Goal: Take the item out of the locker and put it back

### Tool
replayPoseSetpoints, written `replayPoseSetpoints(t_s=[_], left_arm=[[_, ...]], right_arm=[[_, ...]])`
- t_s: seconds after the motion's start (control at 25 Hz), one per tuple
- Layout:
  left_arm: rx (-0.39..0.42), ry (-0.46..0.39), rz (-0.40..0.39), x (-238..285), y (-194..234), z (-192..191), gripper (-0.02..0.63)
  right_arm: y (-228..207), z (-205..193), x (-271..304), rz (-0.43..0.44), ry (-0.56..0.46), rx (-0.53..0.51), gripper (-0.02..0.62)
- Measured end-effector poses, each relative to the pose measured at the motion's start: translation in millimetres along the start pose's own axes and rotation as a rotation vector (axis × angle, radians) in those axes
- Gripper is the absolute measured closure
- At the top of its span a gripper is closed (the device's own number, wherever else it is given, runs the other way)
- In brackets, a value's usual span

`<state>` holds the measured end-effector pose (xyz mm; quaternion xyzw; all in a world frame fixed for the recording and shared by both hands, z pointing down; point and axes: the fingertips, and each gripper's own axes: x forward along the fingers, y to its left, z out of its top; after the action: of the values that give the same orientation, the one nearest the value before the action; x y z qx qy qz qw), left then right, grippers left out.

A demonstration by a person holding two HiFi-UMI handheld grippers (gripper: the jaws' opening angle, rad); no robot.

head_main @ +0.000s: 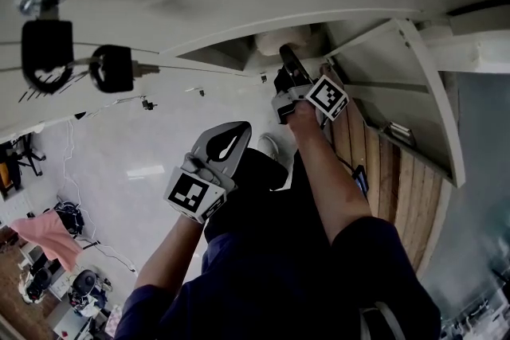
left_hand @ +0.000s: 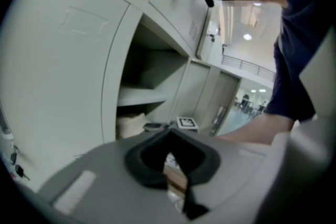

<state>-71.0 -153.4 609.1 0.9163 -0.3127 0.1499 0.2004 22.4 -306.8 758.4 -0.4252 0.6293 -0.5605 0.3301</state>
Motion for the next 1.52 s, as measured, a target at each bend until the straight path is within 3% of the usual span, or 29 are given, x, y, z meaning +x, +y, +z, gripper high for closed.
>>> replayPoseSetpoints(t_s=[0.32,0.92,1.28,1.52], left_arm=[[-0.016,0.012,-0.016,-21,-19,19,0.601],[-0.043,0.026,-0.030,-83,-56,55,0.603],[-0.038,-0.022,-0.076,-119,-82,86,0.603],[-0.037,-0.056,-0.064,-137,-94,109,0.602]], right_arm=[[32,-2,-23,0.009,-0.001,0.008,0.578],[95,-20,-91,-0.052,0.015,0.005,0.578],[155,-36,-142,-0.067,0.053,-0.022,0.578],[200,-53,-179,-0.051,0.126,-0.028,0.578]])
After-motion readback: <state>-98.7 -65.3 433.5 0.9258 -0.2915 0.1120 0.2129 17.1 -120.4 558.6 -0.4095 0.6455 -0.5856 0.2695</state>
